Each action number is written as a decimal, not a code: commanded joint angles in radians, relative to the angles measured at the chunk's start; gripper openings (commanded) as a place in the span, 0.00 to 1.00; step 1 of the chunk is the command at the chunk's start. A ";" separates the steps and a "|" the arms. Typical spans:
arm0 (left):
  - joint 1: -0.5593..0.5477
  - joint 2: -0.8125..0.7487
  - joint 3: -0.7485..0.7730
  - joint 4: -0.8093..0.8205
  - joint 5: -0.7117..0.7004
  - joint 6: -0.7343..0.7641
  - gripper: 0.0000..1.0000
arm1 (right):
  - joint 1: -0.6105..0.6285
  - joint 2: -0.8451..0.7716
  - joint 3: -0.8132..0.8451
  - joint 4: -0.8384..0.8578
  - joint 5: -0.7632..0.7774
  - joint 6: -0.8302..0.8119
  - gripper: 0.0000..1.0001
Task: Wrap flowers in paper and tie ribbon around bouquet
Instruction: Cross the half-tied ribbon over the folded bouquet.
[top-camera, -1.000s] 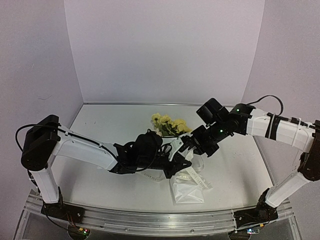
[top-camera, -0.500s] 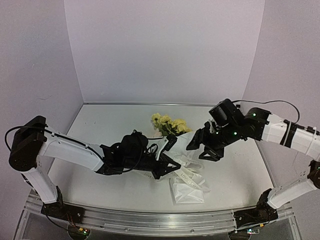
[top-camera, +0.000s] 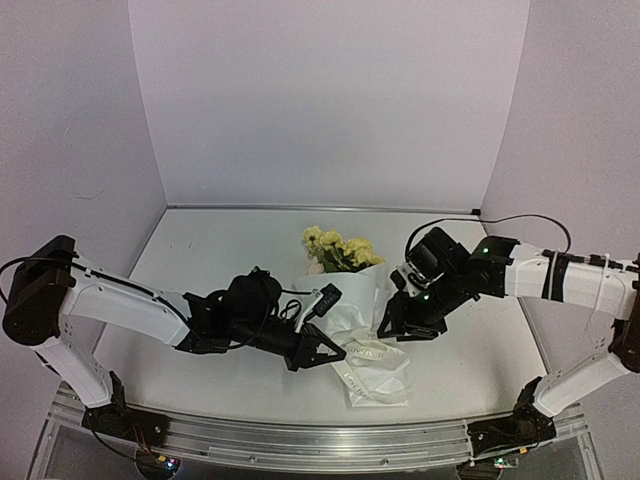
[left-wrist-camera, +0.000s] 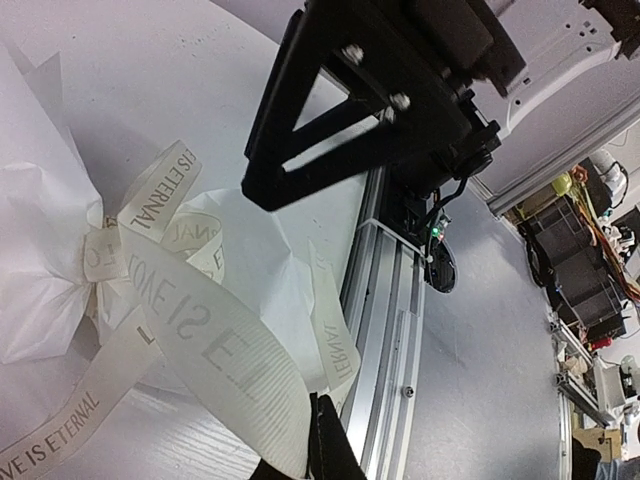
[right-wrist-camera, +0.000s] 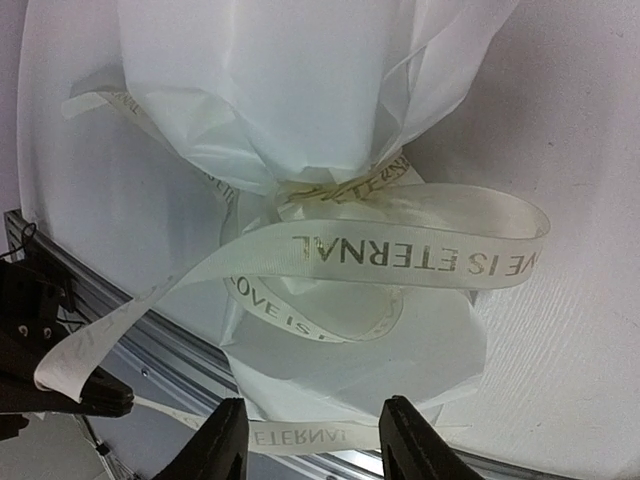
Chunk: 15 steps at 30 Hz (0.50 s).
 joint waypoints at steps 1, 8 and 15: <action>0.012 -0.030 0.009 -0.002 0.009 -0.018 0.00 | 0.064 0.024 0.001 0.030 0.050 -0.129 0.46; 0.032 -0.012 0.014 0.005 0.016 -0.039 0.00 | 0.116 0.051 -0.029 0.084 0.134 -0.336 0.46; 0.052 -0.004 0.017 0.015 0.033 -0.050 0.00 | 0.118 0.095 -0.054 0.159 0.112 -0.459 0.47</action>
